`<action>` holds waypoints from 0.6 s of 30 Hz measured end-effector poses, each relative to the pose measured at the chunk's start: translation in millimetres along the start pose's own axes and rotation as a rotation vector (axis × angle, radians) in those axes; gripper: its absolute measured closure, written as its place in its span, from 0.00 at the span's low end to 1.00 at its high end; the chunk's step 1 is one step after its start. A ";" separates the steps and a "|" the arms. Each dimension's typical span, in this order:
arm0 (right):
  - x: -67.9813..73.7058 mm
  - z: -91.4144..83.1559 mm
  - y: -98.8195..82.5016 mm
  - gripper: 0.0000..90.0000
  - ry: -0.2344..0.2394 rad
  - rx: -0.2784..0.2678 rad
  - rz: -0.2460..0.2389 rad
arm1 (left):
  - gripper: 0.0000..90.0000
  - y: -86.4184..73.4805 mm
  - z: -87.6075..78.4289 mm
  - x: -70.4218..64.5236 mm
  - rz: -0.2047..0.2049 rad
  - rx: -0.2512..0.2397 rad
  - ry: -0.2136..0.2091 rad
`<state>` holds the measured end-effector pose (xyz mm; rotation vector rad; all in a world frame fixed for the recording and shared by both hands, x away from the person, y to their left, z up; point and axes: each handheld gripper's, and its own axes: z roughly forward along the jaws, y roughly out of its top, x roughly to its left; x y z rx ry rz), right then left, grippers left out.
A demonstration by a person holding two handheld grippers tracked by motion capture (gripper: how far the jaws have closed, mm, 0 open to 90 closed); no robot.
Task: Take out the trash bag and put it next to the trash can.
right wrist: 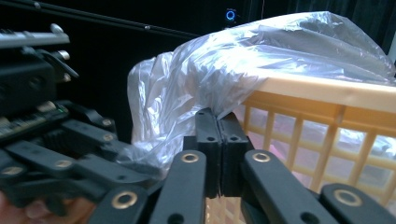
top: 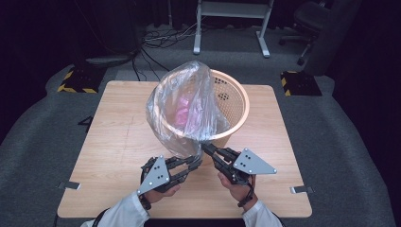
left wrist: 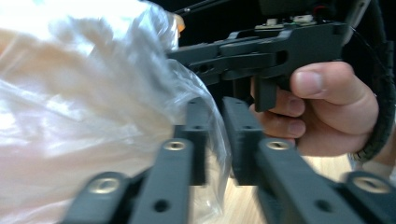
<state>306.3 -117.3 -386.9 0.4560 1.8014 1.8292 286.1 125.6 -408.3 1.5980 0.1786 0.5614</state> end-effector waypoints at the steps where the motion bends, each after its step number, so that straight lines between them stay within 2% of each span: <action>1: -0.1 0.4 0.0 1.00 -0.004 0.000 -0.007 | 0.76 2.2 -2.9 -1.2 0.014 -0.001 0.005; 3: -0.1 1.1 -0.1 1.00 -0.008 0.003 -0.027 | 0.60 8.3 -10.0 -2.6 0.034 -0.017 0.056; 5: 0.7 2.3 0.5 1.00 -0.011 0.009 -0.050 | 0.52 15.4 -16.8 -1.5 0.010 -0.060 0.097; 6: 1.7 3.1 0.6 1.00 -0.008 0.012 -0.061 | 0.50 19.4 -18.9 -1.1 0.012 -0.073 0.142; 7: 2.8 3.8 0.6 1.00 -0.013 0.017 -0.083 | 0.49 23.3 -19.8 -1.4 0.015 -0.082 0.194; 10: 6.0 5.8 -0.3 1.00 -0.017 0.035 -0.138 | 0.47 33.1 -15.8 -3.1 0.054 -0.081 0.285; 14: 5.4 7.5 -2.5 1.00 0.007 0.042 -0.146 | 0.46 40.5 -3.0 -5.6 0.061 -0.061 0.338; 16: 6.9 8.5 -2.9 1.00 0.024 0.051 -0.173 | 0.46 43.6 2.8 -6.9 0.070 -0.046 0.367; 18: 10.1 10.4 -3.7 1.00 0.042 0.063 -0.195 | 0.53 45.1 5.7 -7.0 0.059 -0.049 0.387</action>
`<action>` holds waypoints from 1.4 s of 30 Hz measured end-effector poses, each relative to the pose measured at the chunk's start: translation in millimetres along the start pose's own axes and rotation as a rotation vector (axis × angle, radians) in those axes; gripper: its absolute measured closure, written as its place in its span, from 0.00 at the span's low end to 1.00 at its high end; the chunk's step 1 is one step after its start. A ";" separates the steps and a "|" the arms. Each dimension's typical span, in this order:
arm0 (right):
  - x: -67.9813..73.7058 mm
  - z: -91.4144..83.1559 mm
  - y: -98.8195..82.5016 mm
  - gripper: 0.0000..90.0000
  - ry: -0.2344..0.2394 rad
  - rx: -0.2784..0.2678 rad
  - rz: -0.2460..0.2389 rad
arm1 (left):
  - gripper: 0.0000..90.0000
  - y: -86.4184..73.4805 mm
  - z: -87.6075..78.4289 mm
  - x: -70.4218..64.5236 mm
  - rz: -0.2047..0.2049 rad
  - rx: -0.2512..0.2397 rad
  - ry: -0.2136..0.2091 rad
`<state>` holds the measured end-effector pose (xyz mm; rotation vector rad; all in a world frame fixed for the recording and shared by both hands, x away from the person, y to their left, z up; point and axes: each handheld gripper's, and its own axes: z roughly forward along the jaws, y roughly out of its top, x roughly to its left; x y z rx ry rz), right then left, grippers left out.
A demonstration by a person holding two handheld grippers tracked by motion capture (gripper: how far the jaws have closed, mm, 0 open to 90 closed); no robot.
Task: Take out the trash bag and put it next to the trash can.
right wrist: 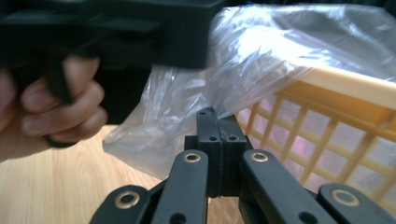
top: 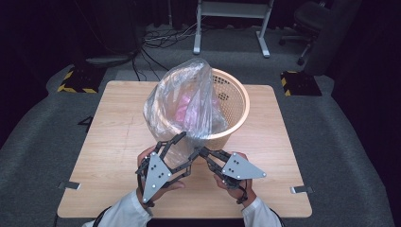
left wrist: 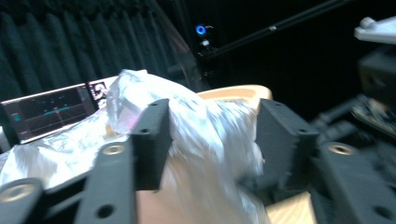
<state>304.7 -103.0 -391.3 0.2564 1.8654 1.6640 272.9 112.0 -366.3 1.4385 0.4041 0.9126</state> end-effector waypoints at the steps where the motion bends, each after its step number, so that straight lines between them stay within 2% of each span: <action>1: 2.2 0.7 0.0 1.00 0.003 0.005 -0.018 | 0.56 0.4 2.0 -0.5 0.009 0.018 0.013; 2: 4.2 0.9 0.1 1.00 0.008 0.004 -0.032 | 0.58 0.6 2.4 -0.7 0.029 0.026 0.031; 5: 7.2 -0.1 1.7 1.00 0.012 0.008 -0.069 | 0.72 2.7 0.2 1.0 0.063 0.033 0.020; 7: 6.3 -1.9 1.5 0.97 0.000 0.003 -0.074 | 0.92 5.0 -2.4 2.0 0.086 0.035 0.023; 8: 5.0 -2.4 0.4 0.95 -0.001 0.009 -0.074 | 0.96 5.4 -4.0 4.3 0.079 0.034 0.010; 9: 3.6 -3.1 -1.5 0.92 0.000 0.012 -0.066 | 0.98 5.6 -5.8 7.1 0.075 0.026 -0.001; 10: 2.2 -3.7 -3.8 0.89 -0.018 0.021 -0.063 | 0.99 5.6 -8.5 9.6 0.068 0.017 -0.001; 13: -6.1 -6.3 -11.6 0.92 -0.038 0.033 -0.022 | 0.99 6.9 -20.0 19.2 0.058 -0.032 -0.003; 14: -8.3 -7.2 -13.2 0.92 -0.057 0.039 -0.019 | 0.99 8.0 -23.4 22.9 0.054 -0.042 -0.005; 17: -13.5 -9.6 -15.3 0.94 -0.071 0.044 0.005 | 0.99 9.7 -33.9 36.7 0.044 -0.058 -0.007; 19: -16.7 -10.8 -16.1 0.95 -0.084 0.046 0.021 | 0.99 9.1 -41.4 46.4 0.043 -0.061 0.027; 21: -19.8 -12.2 -17.2 0.95 -0.099 0.044 0.038 | 0.99 6.0 -49.5 56.6 0.019 -0.063 0.037; 27: -27.7 -12.8 -21.6 0.95 -0.119 0.047 0.077 | 0.99 -21.2 -59.1 72.5 -0.009 0.029 0.031; 28: -28.8 -12.8 -22.2 0.95 -0.123 0.051 0.086 | 0.99 -26.7 -59.2 74.6 -0.016 0.046 0.016; 31: -30.9 -12.3 -24.2 0.93 -0.123 0.051 0.107 | 0.99 -43.6 -55.6 79.1 -0.043 0.113 0.001; 33: -30.5 -11.2 -24.3 0.90 -0.123 0.058 0.107 | 0.99 -54.3 -50.8 79.2 -0.077 0.150 -0.016; 34: -29.6 -10.5 -23.8 0.90 -0.122 0.055 0.105 | 0.99 -58.6 -47.8 78.6 -0.079 0.169 -0.026; 37: -25.0 -8.3 -20.5 0.88 -0.117 0.056 0.091 | 0.99 -66.2 -40.7 72.6 -0.068 0.202 -0.057; 39: -21.0 -6.2 -17.7 0.87 -0.101 0.047 0.087 | 0.99 -67.0 -37.2 68.4 -0.045 0.215 -0.068; 42: -12.6 -1.2 -11.6 0.81 -0.081 0.033 0.090 | 0.99 -67.7 -33.2 62.7 -0.039 0.226 -0.090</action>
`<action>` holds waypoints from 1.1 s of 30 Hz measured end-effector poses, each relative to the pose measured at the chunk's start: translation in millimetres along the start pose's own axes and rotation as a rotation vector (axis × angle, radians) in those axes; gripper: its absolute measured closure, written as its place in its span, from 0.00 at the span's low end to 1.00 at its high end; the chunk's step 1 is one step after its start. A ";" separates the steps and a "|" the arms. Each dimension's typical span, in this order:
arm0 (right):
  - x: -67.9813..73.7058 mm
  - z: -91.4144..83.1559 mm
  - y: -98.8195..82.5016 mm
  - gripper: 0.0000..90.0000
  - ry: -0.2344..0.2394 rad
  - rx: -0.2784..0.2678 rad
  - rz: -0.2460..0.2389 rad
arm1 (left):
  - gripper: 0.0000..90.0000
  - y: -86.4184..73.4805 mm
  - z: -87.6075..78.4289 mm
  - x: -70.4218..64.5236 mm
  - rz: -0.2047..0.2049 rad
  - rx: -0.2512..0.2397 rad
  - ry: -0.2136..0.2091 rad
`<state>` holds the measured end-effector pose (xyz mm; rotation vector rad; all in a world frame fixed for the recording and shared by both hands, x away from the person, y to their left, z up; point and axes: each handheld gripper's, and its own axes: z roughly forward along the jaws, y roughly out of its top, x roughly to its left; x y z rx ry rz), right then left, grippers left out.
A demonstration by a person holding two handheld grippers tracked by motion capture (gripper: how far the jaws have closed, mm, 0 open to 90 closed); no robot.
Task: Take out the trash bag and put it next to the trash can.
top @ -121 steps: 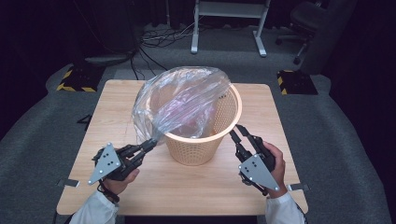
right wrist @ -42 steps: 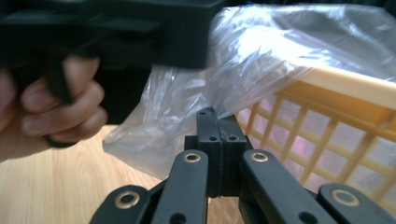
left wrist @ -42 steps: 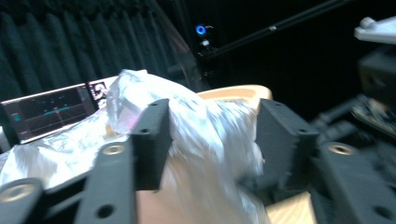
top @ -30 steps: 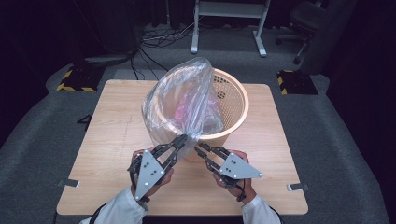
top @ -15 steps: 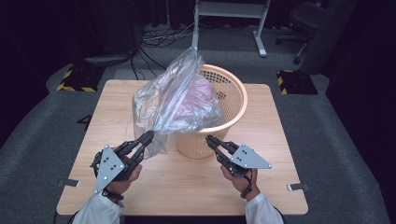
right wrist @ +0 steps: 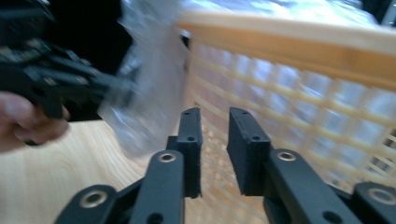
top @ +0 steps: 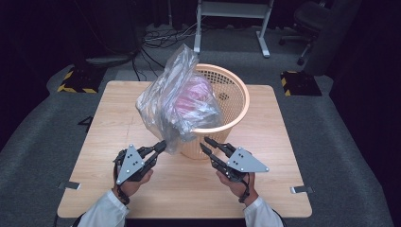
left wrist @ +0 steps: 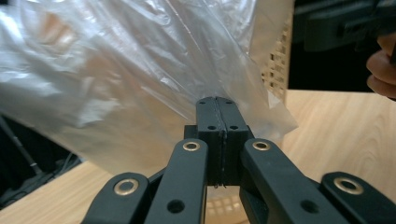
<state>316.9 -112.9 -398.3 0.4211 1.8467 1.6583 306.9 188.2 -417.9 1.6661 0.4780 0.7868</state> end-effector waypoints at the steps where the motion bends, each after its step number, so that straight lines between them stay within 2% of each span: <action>1: 4.1 2.1 2.3 0.79 0.012 -0.008 0.001 | 0.99 -0.3 1.5 -1.8 0.009 0.004 -0.002; 5: 19.2 15.9 9.9 0.74 0.047 -0.022 -0.012 | 0.99 -2.7 5.9 -5.5 0.006 0.021 -0.022; 8: 25.2 28.4 11.5 0.70 0.041 -0.027 0.004 | 0.99 -5.2 7.2 -7.6 0.004 0.025 -0.036; 9: 27.2 32.4 11.6 0.68 0.024 -0.027 0.008 | 0.99 -6.2 8.0 -8.6 0.000 0.026 -0.044; 12: 32.5 43.8 11.7 0.69 0.008 -0.032 0.014 | 0.99 -8.6 10.1 -13.4 -0.003 0.028 -0.064; 13: 34.1 47.1 11.6 0.70 -0.012 -0.031 0.013 | 0.99 -8.8 10.4 -15.2 0.001 0.028 -0.074; 16: 36.0 55.8 9.0 0.79 -0.019 -0.026 0.025 | 0.99 -8.8 10.5 -23.0 0.024 0.033 -0.094; 18: 36.3 59.8 6.7 0.85 -0.004 -0.020 0.022 | 0.99 -8.5 9.6 -27.3 0.031 0.037 -0.113; 22: 36.5 64.2 1.3 0.98 0.016 -0.009 0.023 | 0.98 -7.5 4.2 -31.8 0.084 0.031 -0.128; 23: 36.8 64.4 0.1 0.99 0.012 -0.002 0.023 | 0.91 -7.3 1.7 -31.6 0.097 0.030 -0.134; 25: 35.3 64.0 -0.8 1.00 0.022 0.007 0.017 | 0.66 -6.7 -4.7 -31.5 0.098 0.000 -0.147; 26: 34.7 63.4 -0.8 1.00 0.023 0.010 0.016 | 0.56 -5.4 -8.3 -30.6 0.095 -0.019 -0.146; 28: 34.1 62.8 -1.2 1.00 0.030 0.015 0.008 | 0.48 1.1 -16.6 -27.7 0.091 -0.078 -0.122; 30: 34.8 62.8 -1.9 1.00 0.030 0.022 -0.006 | 0.45 12.2 -24.3 -22.7 0.059 -0.147 -0.085; 32: 35.9 63.1 -2.9 1.00 0.042 0.026 -0.012 | 0.39 24.7 -25.0 -17.3 0.030 -0.158 0.039; 33: 36.8 63.3 -3.6 1.00 0.042 0.032 -0.025 | 0.39 29.6 -23.2 -12.8 0.000 -0.152 0.076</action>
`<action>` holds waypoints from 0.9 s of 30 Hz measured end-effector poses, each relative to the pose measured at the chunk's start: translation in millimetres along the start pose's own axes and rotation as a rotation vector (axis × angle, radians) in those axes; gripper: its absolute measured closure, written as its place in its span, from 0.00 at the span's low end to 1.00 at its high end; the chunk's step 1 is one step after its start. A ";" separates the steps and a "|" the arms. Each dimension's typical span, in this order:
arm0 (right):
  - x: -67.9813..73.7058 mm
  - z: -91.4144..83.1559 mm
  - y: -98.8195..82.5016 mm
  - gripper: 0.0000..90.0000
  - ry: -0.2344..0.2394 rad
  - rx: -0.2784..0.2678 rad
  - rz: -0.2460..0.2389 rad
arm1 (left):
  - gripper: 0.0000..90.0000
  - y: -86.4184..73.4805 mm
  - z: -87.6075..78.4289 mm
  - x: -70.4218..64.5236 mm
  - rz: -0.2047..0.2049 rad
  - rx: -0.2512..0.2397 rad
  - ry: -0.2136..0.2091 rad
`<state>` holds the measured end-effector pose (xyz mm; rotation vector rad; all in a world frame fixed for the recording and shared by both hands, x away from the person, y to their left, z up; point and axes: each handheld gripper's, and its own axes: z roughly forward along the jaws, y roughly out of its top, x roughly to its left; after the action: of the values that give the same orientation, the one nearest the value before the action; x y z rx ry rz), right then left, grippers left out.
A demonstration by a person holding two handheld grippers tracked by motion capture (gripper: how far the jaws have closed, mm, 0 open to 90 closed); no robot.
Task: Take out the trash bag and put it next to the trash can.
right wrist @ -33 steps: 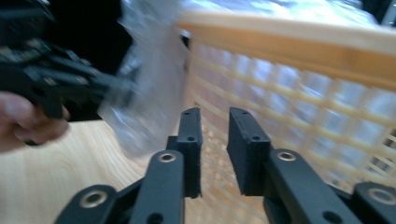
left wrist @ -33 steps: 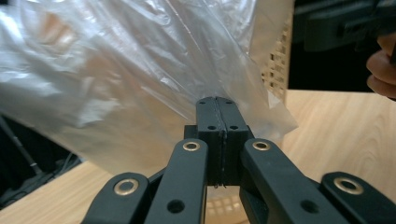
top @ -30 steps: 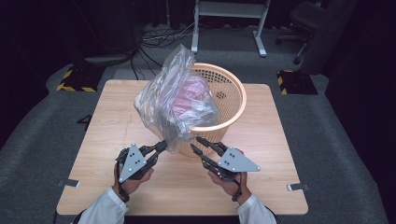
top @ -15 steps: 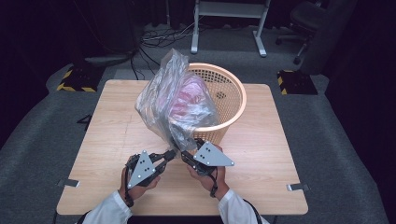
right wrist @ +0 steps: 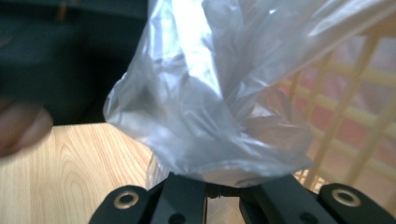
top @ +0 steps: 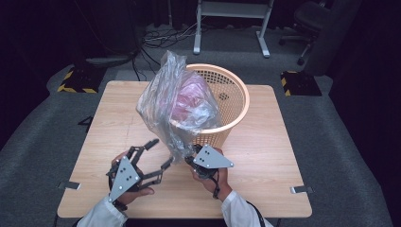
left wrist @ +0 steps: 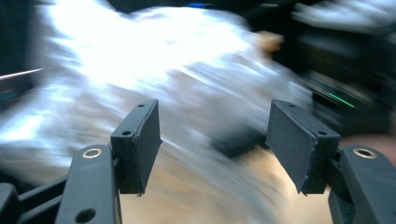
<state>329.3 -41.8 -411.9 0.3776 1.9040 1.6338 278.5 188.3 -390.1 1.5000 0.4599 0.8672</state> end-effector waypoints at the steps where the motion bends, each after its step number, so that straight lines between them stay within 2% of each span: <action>1: 1.3 0.5 -0.5 1.00 0.001 0.005 -0.008 | 0.38 3.4 5.2 5.5 -0.039 0.022 0.024; 3: 3.4 1.6 -1.1 1.00 0.006 0.014 -0.026 | 0.30 5.5 17.2 16.9 -0.119 0.084 0.058; 5: 5.5 2.0 -1.1 1.00 0.005 0.020 -0.046 | 0.28 2.3 25.0 24.8 -0.165 0.089 0.060; 7: 8.7 1.8 -1.4 1.00 0.008 0.026 -0.082 | 0.27 -0.7 31.4 27.1 -0.165 0.100 0.063; 9: 13.0 1.6 -2.5 1.00 0.019 0.033 -0.116 | 0.25 -2.5 35.7 26.7 -0.128 0.097 0.093; 11: 17.4 1.6 -4.1 1.00 0.025 0.041 -0.152 | 0.26 -3.3 40.3 27.3 -0.137 0.107 0.077; 12: 19.5 1.5 -4.8 1.00 0.023 0.043 -0.168 | 0.27 -3.9 40.9 28.1 -0.137 0.103 0.085; 14: 22.4 1.1 -6.2 1.00 0.014 0.049 -0.186 | 0.31 -4.7 42.7 29.8 -0.143 0.098 0.073; 15: 24.5 0.4 -6.8 1.00 0.014 0.051 -0.204 | 0.35 -5.0 43.3 30.2 -0.138 0.106 0.082; 18: 31.8 -1.2 -8.7 1.00 0.007 0.057 -0.256 | 0.57 -5.6 44.7 30.2 -0.108 0.136 0.089; 20: 32.9 -2.7 -10.1 1.00 0.019 0.059 -0.258 | 0.76 -5.1 43.7 29.3 -0.055 0.157 0.119; 23: 32.8 -6.3 -13.8 0.97 0.010 0.060 -0.259 | 0.95 -6.9 40.8 31.9 -0.039 0.145 0.135; 25: 31.8 -10.6 -16.9 0.93 0.000 0.069 -0.259 | 0.98 -9.0 37.8 33.6 0.009 0.129 0.166; 27: 28.7 -14.8 -20.2 0.93 -0.009 0.080 -0.260 | 0.99 -9.2 34.5 37.1 0.022 0.122 0.181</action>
<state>301.2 -41.4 -437.6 0.1612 1.9259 1.3872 329.6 193.9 -387.7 1.5468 0.6394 1.0123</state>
